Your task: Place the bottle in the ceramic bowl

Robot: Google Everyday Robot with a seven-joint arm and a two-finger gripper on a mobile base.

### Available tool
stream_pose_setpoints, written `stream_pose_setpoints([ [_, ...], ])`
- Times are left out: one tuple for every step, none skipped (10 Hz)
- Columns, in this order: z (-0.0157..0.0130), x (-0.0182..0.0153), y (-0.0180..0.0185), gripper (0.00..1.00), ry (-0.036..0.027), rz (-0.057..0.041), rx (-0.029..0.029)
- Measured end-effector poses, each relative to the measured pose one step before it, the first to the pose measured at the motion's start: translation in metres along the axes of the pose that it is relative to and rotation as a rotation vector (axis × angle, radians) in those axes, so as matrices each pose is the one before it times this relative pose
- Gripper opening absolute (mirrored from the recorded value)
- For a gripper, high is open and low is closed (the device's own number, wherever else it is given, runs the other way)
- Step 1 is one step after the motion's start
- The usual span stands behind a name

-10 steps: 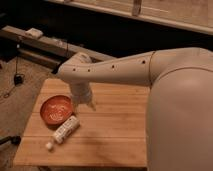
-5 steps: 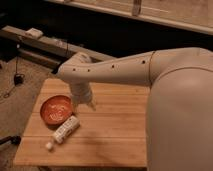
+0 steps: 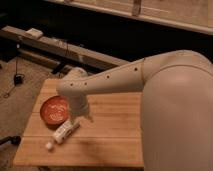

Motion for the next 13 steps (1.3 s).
stream_pose_setpoints([
  [0.00818, 0.00456, 0.00755, 0.65, 0.00330, -0.01514, 0.00253],
  [0.00715, 0.00207, 0.00512, 0.65, 0.00253, -0.00979, 0.00327],
  [0.00685, 0.00238, 0.01156, 0.65, 0.00196, -0.01541, 0.00473],
  [0.00251, 0.00038, 0.01213, 0.65, -0.00060, -0.01527, 0.00626],
  [0.00036, -0.00060, 0.01543, 0.65, -0.00333, -0.01621, -0.00061],
  [0.00078, -0.00088, 0.01141, 0.65, -0.00201, -0.01370, 0.00470],
  [0.00169, -0.00056, 0.00904, 0.65, 0.00192, -0.01062, 0.00701],
  [0.00289, -0.00131, 0.00834, 0.65, 0.00451, -0.00711, 0.00287],
  [0.00483, -0.00048, 0.00806, 0.65, 0.01044, -0.00698, 0.00249],
  [0.00803, -0.00316, 0.00118, 0.65, 0.01428, 0.00924, 0.00695],
  [0.00703, -0.00264, 0.00104, 0.65, 0.01075, 0.00806, 0.00574],
  [0.00511, -0.00176, 0.00671, 0.65, 0.00676, 0.00471, -0.00177],
  [0.00368, -0.00301, 0.00532, 0.65, 0.00386, 0.01476, 0.00192],
])
